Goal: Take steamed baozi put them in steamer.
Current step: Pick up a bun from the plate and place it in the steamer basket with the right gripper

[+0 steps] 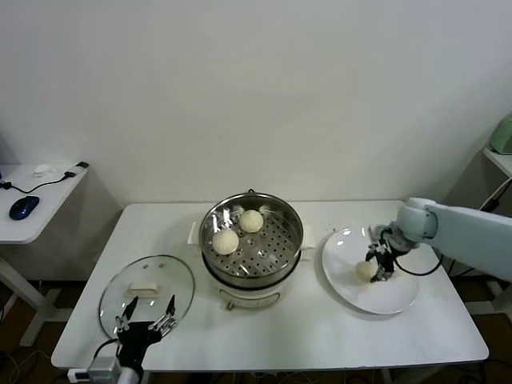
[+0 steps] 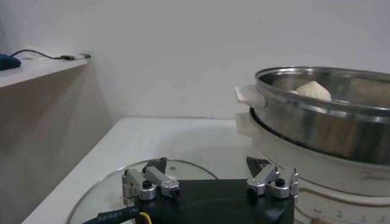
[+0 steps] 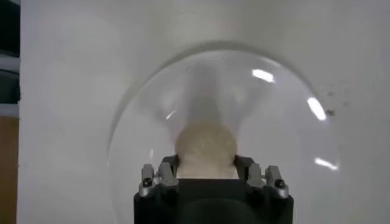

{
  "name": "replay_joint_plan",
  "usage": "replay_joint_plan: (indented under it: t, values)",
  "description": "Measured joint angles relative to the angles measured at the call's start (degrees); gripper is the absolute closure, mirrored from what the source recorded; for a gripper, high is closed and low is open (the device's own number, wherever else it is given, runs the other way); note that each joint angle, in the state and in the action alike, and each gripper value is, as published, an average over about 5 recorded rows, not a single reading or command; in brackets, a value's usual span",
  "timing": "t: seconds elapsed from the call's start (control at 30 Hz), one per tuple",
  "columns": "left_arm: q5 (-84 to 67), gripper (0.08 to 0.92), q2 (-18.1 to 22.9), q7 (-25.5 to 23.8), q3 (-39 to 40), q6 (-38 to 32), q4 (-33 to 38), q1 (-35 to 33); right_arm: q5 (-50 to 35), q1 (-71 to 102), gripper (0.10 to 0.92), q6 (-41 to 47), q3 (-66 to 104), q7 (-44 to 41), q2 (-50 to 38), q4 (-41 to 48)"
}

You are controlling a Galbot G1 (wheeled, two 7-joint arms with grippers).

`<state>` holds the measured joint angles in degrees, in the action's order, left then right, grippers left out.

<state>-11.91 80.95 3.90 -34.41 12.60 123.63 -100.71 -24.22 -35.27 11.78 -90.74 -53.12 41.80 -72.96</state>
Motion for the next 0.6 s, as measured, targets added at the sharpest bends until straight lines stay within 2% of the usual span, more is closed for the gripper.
replay_joint_plan:
  t: [0.33,0.6]
  values:
    - [0.3,0.177,-0.4,-0.1,0.6,0.0,0.9,0.2,-5.3,-18.2,0.397,-15.2,-2.7,-6.1,12.8,-3.9]
    - [-0.2,0.177,-0.8,-0.1,0.1,0.0,0.7,0.5,1.1,-18.3,0.397,-27.6,-1.7,-6.2,23.3,-7.5]
